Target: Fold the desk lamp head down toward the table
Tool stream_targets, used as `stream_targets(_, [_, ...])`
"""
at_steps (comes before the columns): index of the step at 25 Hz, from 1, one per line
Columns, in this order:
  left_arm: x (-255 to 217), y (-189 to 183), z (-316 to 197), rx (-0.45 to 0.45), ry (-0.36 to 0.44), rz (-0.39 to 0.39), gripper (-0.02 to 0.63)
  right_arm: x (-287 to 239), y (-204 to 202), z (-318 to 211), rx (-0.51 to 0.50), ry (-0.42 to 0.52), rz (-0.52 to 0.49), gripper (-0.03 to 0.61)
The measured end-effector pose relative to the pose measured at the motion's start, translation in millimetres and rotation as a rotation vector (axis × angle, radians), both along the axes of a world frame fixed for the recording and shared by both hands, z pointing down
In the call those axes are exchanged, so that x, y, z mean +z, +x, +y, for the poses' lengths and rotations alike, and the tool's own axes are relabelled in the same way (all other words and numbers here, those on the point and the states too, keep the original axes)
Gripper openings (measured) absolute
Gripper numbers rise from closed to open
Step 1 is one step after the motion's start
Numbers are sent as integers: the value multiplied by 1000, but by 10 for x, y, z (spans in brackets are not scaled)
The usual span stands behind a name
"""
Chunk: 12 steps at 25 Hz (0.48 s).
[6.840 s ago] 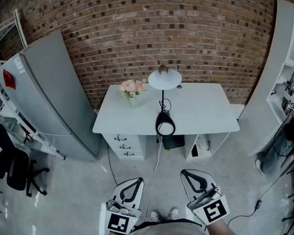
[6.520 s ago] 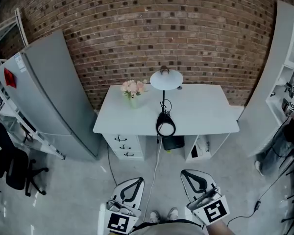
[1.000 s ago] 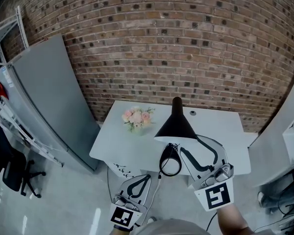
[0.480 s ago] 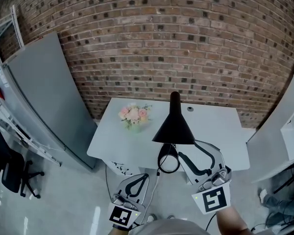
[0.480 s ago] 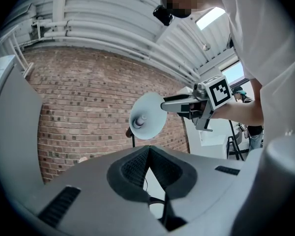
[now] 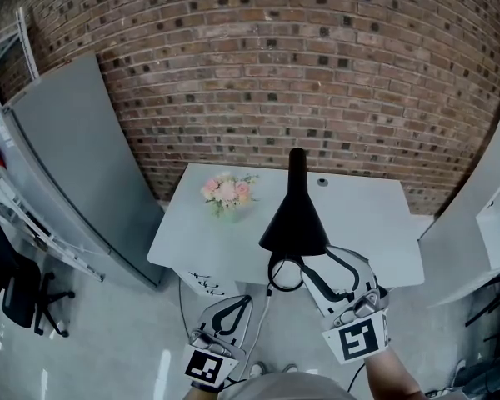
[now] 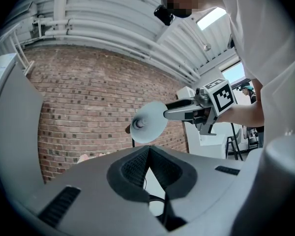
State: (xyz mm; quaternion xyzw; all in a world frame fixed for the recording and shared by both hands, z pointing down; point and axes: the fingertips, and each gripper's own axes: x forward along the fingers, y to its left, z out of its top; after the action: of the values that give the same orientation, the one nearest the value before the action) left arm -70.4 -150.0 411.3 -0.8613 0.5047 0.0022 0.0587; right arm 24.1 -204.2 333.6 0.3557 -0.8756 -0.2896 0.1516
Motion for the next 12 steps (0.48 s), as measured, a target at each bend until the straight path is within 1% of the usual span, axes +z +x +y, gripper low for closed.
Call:
stream_targets(5, [21, 2, 39, 1, 1, -3, 8, 192, 8, 6, 3, -40, 28, 187])
stream_targets(10, [25, -19, 87, -7, -1, -3, 8, 491, 28, -5, 13, -112, 73, 187])
stream_targets(12, [22, -35, 112, -11, -1, -2, 8, 576, 29, -9, 20, -128, 80, 187])
